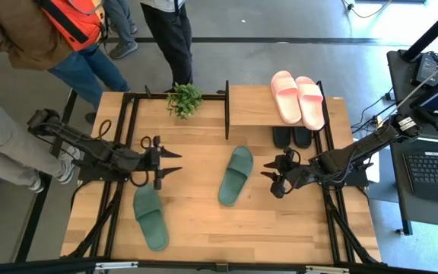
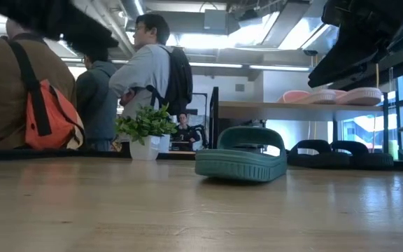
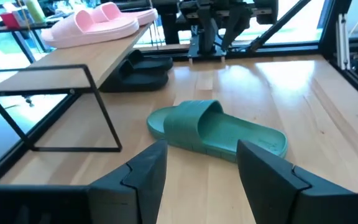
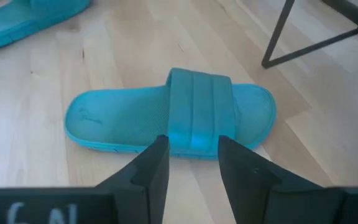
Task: Pick and place slides into the shelf
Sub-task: Put the right green slide under the shelf
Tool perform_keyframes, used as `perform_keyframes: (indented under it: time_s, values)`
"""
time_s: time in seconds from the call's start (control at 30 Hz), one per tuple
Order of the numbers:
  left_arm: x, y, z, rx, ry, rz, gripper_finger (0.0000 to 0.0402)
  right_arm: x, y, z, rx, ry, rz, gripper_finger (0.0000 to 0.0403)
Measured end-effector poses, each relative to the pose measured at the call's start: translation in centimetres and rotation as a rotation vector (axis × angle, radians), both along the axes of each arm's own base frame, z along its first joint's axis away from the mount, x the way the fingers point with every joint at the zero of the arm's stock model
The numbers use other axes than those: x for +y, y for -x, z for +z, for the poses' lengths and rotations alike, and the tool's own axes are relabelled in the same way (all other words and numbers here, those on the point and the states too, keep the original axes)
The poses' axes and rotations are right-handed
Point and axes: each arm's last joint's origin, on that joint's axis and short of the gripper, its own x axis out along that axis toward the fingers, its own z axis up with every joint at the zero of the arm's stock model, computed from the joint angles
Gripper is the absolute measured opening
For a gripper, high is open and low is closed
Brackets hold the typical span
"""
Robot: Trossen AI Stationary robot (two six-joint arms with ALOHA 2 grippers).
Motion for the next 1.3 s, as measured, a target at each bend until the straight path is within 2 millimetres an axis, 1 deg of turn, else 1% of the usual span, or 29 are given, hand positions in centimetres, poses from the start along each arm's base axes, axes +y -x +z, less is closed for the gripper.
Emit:
perform_keyframes:
  time_s: [0.13, 0.23, 0.53, 0.7, 0.77, 0.87, 1.03, 1.17, 1.23, 1.3]
  values:
    - [0.4, 1.1, -1.8, -0.044, 0.018, 0.0, 0.0185, 0.1, -0.2, 0.2, -0.014, 0.025, 0.026, 0.0138]
    - [0.7, 1.7, -2.5, -0.081, 0.031, 0.002, 0.0185, 0.1, -0.3, 0.3, -0.027, 0.036, 0.041, 0.0138]
    - [1.2, 3.1, -3.0, -0.143, 0.041, -0.003, 0.0185, 0.2, -0.4, 0.5, -0.056, 0.023, 0.039, 0.0138]
    - [1.5, 3.7, -2.3, -0.203, 0.049, -0.005, 0.0185, 0.3, -0.6, 0.8, -0.081, 0.015, 0.042, 0.0139]
    - [1.5, 3.9, -2.2, -0.217, 0.054, -0.005, 0.0185, 0.3, -0.6, 0.8, -0.087, 0.021, 0.048, 0.0145]
    - [1.6, 4.0, -2.1, -0.227, 0.057, -0.005, 0.0185, 0.3, -0.7, 0.9, -0.089, 0.028, 0.055, 0.0171]
    - [1.6, 4.0, -2.1, -0.226, 0.057, -0.005, 0.0185, 0.3, -0.7, 0.9, -0.086, 0.057, 0.074, 0.0244]
    - [1.6, 4.0, -2.1, -0.227, 0.058, -0.005, 0.0185, 0.5, -1.2, 1.8, -0.156, 0.17, 0.155, 0.0293]
    - [1.6, 4.0, -2.0, -0.227, 0.058, -0.005, 0.0185, 0.7, -1.5, 2.5, -0.204, 0.248, 0.2, 0.0307]
    - [1.6, 4.0, -2.0, -0.227, 0.058, -0.005, 0.0185, 0.7, -1.7, 3.0, -0.244, 0.314, 0.196, 0.0313]
